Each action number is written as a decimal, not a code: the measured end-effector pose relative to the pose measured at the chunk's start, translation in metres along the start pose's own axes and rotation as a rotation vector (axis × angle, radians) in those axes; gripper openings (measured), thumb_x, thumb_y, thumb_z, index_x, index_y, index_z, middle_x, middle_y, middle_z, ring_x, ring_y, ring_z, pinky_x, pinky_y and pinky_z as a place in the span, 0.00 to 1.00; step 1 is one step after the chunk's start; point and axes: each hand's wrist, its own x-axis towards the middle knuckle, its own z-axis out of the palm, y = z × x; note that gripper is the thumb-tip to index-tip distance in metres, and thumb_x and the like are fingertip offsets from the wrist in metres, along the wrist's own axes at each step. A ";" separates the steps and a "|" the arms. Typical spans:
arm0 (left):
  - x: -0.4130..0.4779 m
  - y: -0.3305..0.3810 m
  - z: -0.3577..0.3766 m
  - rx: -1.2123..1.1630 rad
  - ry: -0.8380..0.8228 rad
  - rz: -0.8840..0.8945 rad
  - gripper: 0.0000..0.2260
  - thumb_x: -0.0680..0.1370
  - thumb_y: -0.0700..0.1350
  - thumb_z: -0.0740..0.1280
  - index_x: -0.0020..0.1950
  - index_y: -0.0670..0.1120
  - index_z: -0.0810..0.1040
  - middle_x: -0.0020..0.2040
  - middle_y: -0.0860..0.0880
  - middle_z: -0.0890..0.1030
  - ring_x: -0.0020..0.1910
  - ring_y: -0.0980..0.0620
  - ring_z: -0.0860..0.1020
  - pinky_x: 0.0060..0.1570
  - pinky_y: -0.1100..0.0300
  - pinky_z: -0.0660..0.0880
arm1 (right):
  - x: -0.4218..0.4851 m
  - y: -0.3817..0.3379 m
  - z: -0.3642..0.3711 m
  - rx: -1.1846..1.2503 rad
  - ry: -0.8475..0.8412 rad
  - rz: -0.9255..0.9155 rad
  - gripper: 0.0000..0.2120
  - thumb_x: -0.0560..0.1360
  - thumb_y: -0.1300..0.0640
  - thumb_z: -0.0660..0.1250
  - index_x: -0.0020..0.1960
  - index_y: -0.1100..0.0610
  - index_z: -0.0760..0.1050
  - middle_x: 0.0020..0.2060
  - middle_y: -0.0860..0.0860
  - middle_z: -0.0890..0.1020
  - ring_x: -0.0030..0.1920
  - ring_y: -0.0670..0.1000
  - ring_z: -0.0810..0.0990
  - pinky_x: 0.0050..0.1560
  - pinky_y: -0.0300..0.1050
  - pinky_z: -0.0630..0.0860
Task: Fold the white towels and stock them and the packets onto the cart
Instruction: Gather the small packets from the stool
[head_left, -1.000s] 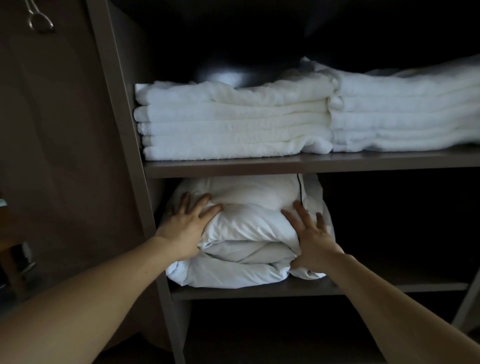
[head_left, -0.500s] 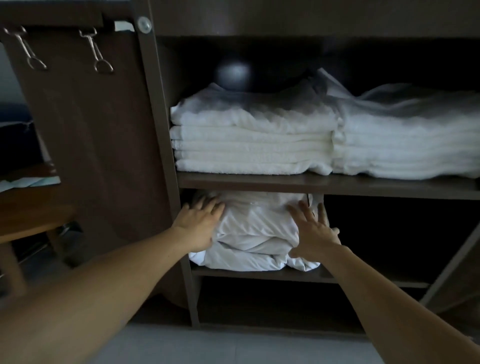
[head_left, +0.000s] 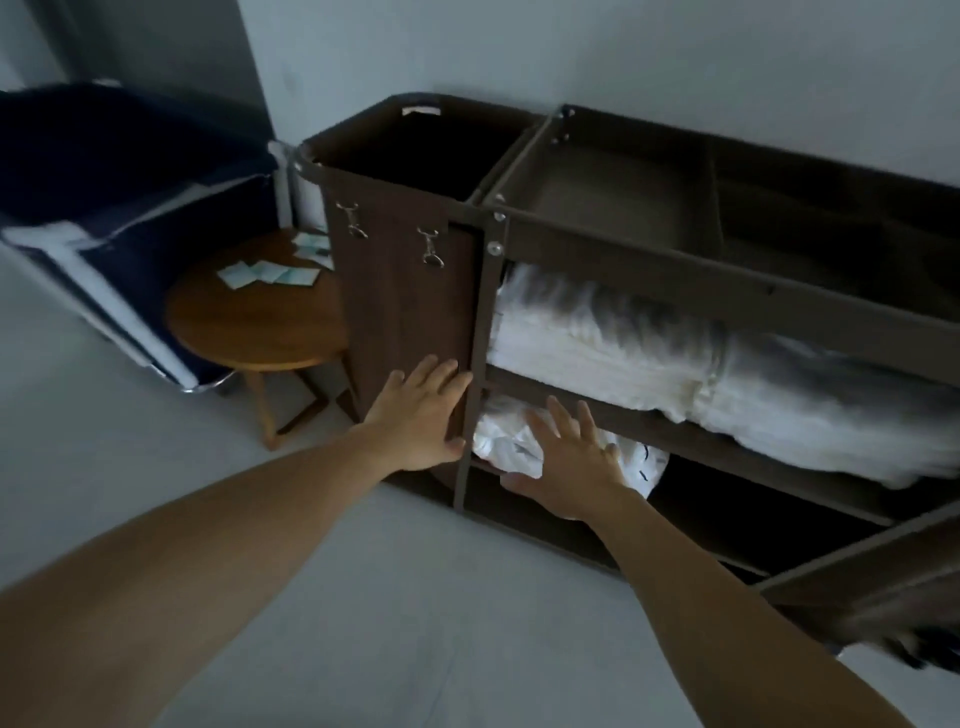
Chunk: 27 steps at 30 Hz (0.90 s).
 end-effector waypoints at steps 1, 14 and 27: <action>-0.014 -0.010 -0.010 -0.008 -0.005 -0.033 0.41 0.77 0.63 0.62 0.81 0.49 0.45 0.81 0.48 0.46 0.80 0.45 0.45 0.74 0.42 0.57 | -0.007 -0.016 -0.012 -0.001 0.000 -0.038 0.45 0.74 0.28 0.59 0.81 0.42 0.39 0.80 0.46 0.37 0.79 0.57 0.34 0.73 0.70 0.54; -0.147 -0.206 -0.034 -0.182 0.061 -0.391 0.40 0.76 0.63 0.63 0.81 0.51 0.47 0.81 0.50 0.47 0.80 0.46 0.44 0.75 0.44 0.52 | 0.020 -0.235 -0.077 -0.089 -0.028 -0.307 0.42 0.76 0.32 0.61 0.81 0.42 0.42 0.80 0.45 0.37 0.79 0.57 0.35 0.72 0.71 0.57; -0.157 -0.405 -0.057 -0.123 0.112 -0.473 0.42 0.75 0.62 0.65 0.81 0.51 0.46 0.81 0.48 0.46 0.80 0.44 0.44 0.75 0.41 0.54 | 0.124 -0.431 -0.105 -0.035 -0.045 -0.426 0.41 0.76 0.32 0.60 0.81 0.44 0.46 0.81 0.46 0.41 0.80 0.56 0.38 0.75 0.64 0.57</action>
